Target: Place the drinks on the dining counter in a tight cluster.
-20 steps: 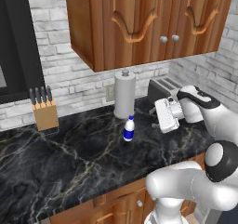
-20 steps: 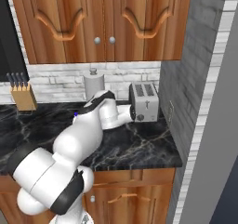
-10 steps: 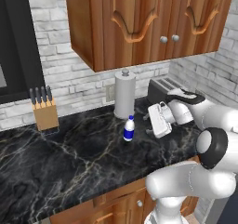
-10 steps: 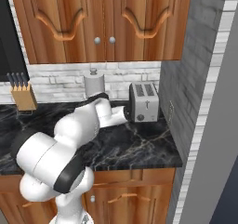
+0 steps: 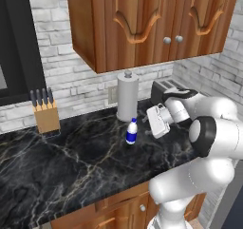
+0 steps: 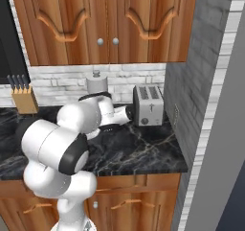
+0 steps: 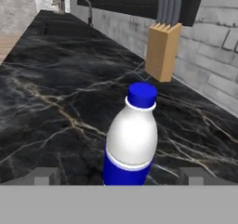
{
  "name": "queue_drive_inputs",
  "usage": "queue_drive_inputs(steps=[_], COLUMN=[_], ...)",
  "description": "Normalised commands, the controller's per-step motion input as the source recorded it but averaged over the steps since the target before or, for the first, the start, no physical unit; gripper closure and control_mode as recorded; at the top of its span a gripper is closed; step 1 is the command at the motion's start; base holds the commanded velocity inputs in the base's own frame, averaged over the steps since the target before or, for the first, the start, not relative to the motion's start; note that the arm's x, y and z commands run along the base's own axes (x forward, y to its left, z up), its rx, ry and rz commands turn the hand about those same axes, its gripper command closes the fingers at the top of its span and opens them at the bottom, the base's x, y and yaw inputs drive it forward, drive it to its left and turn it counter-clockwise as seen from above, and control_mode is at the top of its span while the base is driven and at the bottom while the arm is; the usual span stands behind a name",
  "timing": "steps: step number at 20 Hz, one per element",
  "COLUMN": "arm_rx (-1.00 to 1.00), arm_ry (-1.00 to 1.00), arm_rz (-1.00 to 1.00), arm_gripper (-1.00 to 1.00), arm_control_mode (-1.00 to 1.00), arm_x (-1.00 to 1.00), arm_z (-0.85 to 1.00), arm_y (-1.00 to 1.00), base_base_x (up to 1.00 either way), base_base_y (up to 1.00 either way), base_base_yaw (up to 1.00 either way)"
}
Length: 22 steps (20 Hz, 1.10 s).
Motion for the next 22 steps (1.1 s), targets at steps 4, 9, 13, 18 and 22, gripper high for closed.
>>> queue_drive_inputs(steps=[4, 9, 13, 18, 22], arm_rx=[0.0, 0.0, 0.0, 0.0, 0.0], arm_ry=[0.0, 0.0, 0.01, 0.01, 0.03], arm_rz=[0.0, 0.02, 0.0, 0.0, 0.0], arm_gripper=[-1.0, -1.0, -1.0, -1.0, -1.0], arm_control_mode=[-1.0, -1.0, -1.0, -1.0, -1.0], arm_x=[0.01, -0.04, 0.05, 0.09, 0.11], arm_z=[-0.14, -0.01, 0.0, 0.0, 0.0], arm_y=[0.01, 0.24, 0.31, 0.19, 0.11], base_base_x=[0.0, 0.0, 0.0, 0.0, 0.0], base_base_y=[0.0, 0.0, 0.0, 0.0, 0.0], base_base_yaw=[0.0, 0.0, 0.0, 0.0, 0.0])
